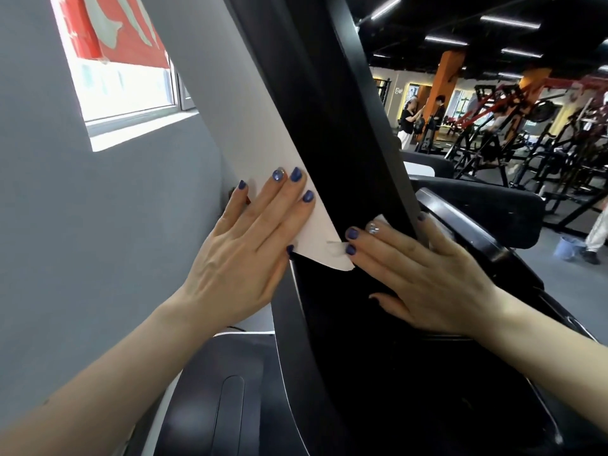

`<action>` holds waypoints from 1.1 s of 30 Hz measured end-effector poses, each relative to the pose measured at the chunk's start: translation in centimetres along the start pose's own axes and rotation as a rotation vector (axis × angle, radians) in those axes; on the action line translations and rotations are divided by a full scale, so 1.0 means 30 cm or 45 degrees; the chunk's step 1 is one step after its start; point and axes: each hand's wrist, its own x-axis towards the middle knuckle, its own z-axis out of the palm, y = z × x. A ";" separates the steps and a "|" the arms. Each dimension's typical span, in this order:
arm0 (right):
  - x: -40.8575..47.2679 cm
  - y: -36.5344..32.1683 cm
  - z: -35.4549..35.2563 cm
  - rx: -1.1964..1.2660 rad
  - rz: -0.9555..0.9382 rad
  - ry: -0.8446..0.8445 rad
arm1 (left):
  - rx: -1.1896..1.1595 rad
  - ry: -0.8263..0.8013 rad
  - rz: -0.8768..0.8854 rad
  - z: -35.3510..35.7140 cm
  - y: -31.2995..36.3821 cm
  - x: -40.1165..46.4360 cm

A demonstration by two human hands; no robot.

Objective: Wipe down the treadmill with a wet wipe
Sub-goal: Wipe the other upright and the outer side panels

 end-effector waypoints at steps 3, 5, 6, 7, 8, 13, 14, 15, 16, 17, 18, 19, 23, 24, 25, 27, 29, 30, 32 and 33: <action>-0.037 0.035 -0.003 -0.083 0.007 -0.035 | 0.036 0.023 -0.033 -0.009 -0.006 0.007; 0.011 0.030 -0.013 -0.100 0.041 -0.030 | 0.036 0.036 -0.052 -0.013 -0.017 0.023; 0.051 0.023 -0.018 -0.087 0.060 -0.015 | 0.036 0.037 -0.049 -0.012 -0.024 0.032; 0.089 0.012 -0.022 -0.066 0.075 0.006 | 0.032 0.037 -0.043 -0.011 -0.029 0.038; 0.118 0.004 -0.024 -0.049 0.080 0.028 | 0.025 0.039 -0.039 -0.007 -0.032 0.040; 0.065 0.050 -0.025 -0.099 0.071 -0.020 | 0.002 0.045 -0.021 -0.011 -0.036 0.040; 0.040 0.060 -0.025 -0.114 0.073 -0.037 | 0.000 0.045 -0.010 -0.014 -0.040 0.040; 0.024 0.067 -0.027 -0.124 0.078 -0.043 | -0.001 0.045 -0.001 -0.016 -0.043 0.039; 0.023 0.067 -0.031 -0.122 0.087 -0.040 | -0.003 0.045 0.006 -0.018 -0.045 0.039; 0.040 0.062 -0.035 -0.107 0.103 -0.029 | -0.005 0.046 0.012 -0.019 -0.048 0.040; 0.072 0.054 -0.039 -0.084 0.124 -0.014 | -0.008 0.050 0.019 -0.018 -0.051 0.041; 0.112 0.043 -0.043 -0.055 0.146 0.000 | -0.016 0.056 0.025 -0.016 -0.054 0.041; 0.186 0.039 -0.059 -0.028 0.152 0.014 | -0.036 0.095 0.038 -0.007 -0.054 0.040; 0.166 0.049 -0.061 -0.033 0.157 -0.004 | -0.032 0.099 0.035 -0.008 -0.054 0.040; 0.137 0.060 -0.063 -0.030 0.172 -0.023 | -0.026 0.101 0.030 -0.010 -0.056 0.039; 0.084 0.077 -0.068 -0.016 0.190 -0.047 | -0.028 0.117 0.001 -0.016 -0.060 0.038; 0.084 0.089 -0.078 -0.016 0.186 -0.061 | -0.045 0.130 -0.034 -0.020 -0.067 0.042; 0.111 0.093 -0.084 -0.013 0.184 -0.058 | -0.052 0.128 -0.040 -0.020 -0.071 0.046; 0.200 0.097 -0.103 0.012 0.209 -0.018 | -0.062 0.115 -0.037 -0.016 -0.076 0.048; 0.247 0.098 -0.113 0.035 0.222 0.005 | -0.065 0.110 -0.038 -0.013 -0.077 0.047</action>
